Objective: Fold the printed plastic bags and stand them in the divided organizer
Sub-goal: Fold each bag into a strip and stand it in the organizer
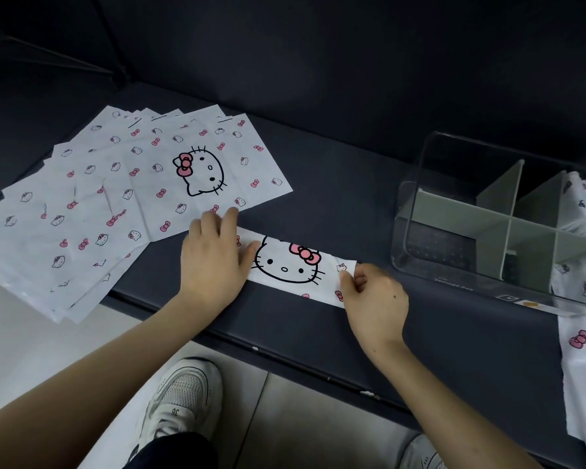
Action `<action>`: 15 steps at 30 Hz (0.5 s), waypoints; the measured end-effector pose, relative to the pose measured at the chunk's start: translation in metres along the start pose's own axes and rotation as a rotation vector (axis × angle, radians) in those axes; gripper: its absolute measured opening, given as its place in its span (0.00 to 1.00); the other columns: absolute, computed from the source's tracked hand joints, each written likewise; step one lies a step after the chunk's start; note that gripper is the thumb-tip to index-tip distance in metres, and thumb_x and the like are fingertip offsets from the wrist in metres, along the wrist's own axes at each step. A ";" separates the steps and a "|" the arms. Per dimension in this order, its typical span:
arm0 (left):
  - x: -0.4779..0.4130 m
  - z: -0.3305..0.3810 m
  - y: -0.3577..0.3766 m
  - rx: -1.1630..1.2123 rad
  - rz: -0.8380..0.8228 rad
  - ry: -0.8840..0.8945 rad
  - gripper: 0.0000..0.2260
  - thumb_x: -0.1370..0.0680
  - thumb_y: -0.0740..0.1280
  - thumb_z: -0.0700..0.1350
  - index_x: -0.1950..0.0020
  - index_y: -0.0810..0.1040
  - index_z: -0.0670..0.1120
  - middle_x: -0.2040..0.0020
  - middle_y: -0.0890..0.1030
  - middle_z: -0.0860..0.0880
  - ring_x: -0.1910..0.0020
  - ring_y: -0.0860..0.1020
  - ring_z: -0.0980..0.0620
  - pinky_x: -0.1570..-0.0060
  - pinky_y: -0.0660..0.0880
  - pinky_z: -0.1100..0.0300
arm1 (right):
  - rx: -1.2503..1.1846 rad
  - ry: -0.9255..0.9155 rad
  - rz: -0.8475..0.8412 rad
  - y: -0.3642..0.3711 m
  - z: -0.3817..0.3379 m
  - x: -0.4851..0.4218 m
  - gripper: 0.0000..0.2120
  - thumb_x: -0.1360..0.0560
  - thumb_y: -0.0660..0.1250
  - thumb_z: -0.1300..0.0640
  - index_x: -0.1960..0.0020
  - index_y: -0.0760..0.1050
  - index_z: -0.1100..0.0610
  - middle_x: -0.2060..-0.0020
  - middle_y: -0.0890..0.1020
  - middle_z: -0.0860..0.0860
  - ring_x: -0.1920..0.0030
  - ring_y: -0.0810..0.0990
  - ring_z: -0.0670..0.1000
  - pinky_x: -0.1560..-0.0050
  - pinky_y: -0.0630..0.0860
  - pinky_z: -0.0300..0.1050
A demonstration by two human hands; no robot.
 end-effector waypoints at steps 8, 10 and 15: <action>0.028 0.031 0.035 0.031 -0.293 0.288 0.26 0.18 0.46 0.57 0.25 0.65 0.46 0.26 0.66 0.42 0.26 0.61 0.41 0.27 0.49 0.48 | -0.001 -0.012 -0.017 0.000 0.002 -0.002 0.13 0.24 0.67 0.54 0.65 0.70 0.56 0.66 0.80 0.51 0.67 0.74 0.51 0.70 0.62 0.38; 0.029 0.030 0.039 -0.014 -0.312 0.282 0.28 0.19 0.45 0.60 0.25 0.64 0.48 0.26 0.65 0.43 0.25 0.61 0.42 0.28 0.48 0.47 | 0.004 -0.017 -0.035 0.000 0.003 -0.004 0.14 0.24 0.66 0.54 0.66 0.68 0.56 0.67 0.80 0.51 0.67 0.74 0.51 0.70 0.62 0.41; 0.028 0.030 0.041 -0.050 -0.347 0.255 0.32 0.21 0.41 0.67 0.24 0.61 0.51 0.24 0.62 0.45 0.24 0.57 0.45 0.28 0.46 0.44 | 0.124 -0.171 0.044 -0.010 -0.017 -0.004 0.08 0.30 0.69 0.61 0.52 0.74 0.58 0.60 0.80 0.55 0.64 0.77 0.57 0.66 0.68 0.44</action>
Point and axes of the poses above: each hand's wrist, its own x-axis away from the middle knuckle, its own y-axis out of the palm, z = x × y, the point moved 6 cm from there along -x, towards the middle knuckle
